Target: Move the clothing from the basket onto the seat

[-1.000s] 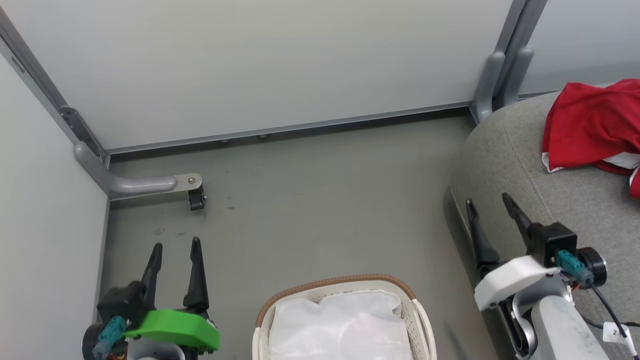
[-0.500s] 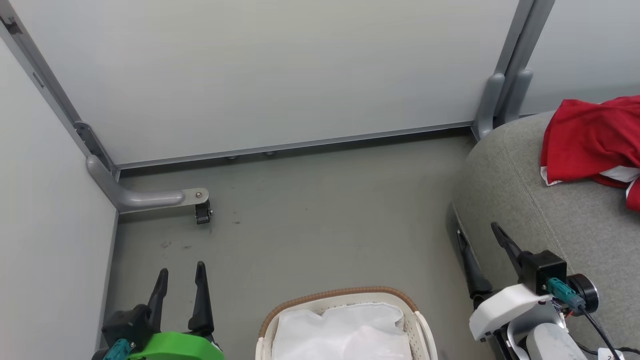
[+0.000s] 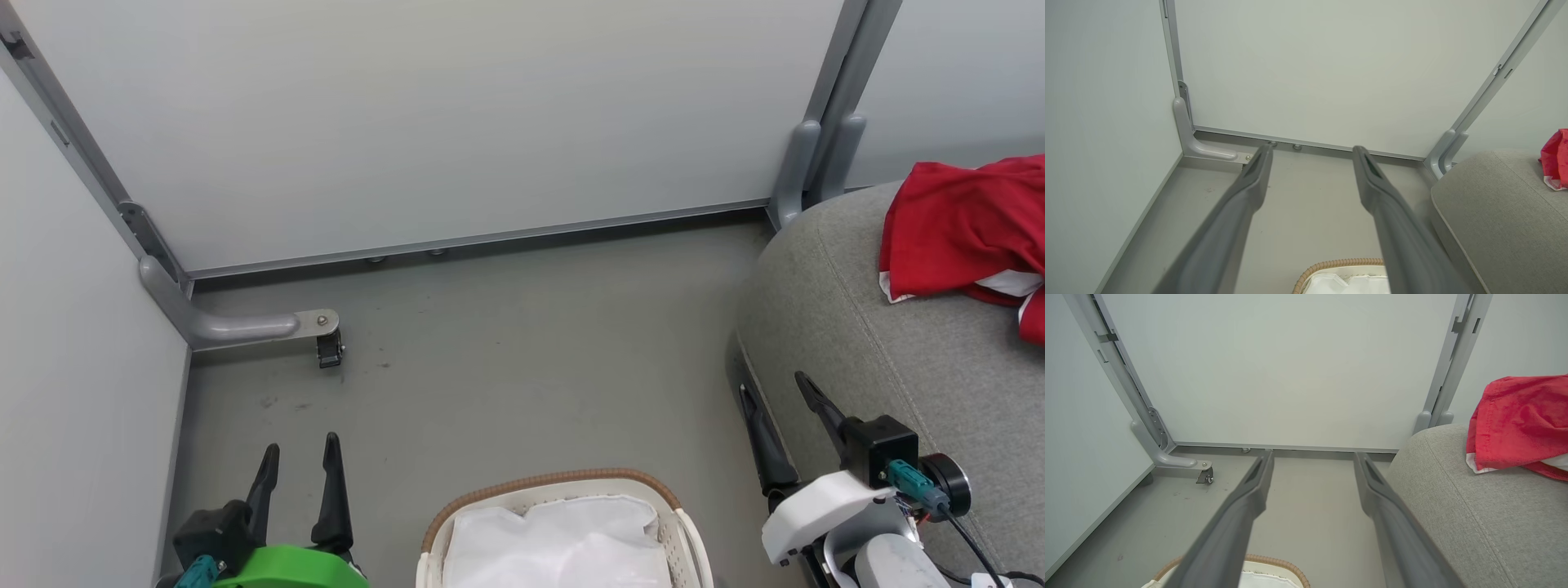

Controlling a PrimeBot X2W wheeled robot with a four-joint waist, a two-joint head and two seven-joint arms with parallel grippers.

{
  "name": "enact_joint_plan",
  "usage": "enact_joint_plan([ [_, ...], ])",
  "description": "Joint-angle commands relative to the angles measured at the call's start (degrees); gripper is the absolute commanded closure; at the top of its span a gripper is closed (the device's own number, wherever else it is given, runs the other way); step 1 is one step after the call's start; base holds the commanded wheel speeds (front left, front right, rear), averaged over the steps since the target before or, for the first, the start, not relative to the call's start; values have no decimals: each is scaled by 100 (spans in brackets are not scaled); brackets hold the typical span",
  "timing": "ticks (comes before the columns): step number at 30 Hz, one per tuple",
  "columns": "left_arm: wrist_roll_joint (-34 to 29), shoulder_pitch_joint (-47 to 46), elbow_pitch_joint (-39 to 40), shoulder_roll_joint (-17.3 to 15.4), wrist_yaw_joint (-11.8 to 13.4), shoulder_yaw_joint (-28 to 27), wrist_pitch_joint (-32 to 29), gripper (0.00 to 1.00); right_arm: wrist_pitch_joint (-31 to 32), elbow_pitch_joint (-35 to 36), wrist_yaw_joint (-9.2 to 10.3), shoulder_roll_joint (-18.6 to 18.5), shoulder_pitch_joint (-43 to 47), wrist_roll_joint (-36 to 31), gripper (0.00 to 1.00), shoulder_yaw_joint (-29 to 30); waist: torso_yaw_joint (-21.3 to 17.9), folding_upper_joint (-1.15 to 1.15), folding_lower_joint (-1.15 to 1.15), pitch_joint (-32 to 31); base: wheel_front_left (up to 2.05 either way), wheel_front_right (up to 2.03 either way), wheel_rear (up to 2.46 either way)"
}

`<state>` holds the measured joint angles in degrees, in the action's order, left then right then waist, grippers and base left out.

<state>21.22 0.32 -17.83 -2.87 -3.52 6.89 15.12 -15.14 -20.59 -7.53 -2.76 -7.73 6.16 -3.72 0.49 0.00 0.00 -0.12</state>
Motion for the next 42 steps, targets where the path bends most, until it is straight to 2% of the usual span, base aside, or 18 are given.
enact_joint_plan([
  [1,32,-3,-20,-4,33,-4,5,0,-2,-6,8,-24,6,50,0,2,4,0,0,-1,0,0,0],
  [7,186,-20,-54,-4,43,-12,5,0,-2,1,8,-23,14,60,0,5,31,0,0,0,0,0,0],
  [8,179,-2,-73,2,15,5,0,100,0,-5,0,-1,1,14,100,-1,30,0,0,0,0,0,0],
  [12,244,22,-228,10,10,18,-26,100,32,-165,0,34,59,85,100,8,31,0,0,0,0,0,0],
  [25,1432,-108,-120,7,-62,-221,-398,100,406,-15,1,24,71,1566,100,188,22,0,0,3,0,0,0],
  [42,2741,-251,4,4,-142,-480,-802,100,805,159,2,12,94,3189,100,376,12,0,0,7,0,0,0],
])
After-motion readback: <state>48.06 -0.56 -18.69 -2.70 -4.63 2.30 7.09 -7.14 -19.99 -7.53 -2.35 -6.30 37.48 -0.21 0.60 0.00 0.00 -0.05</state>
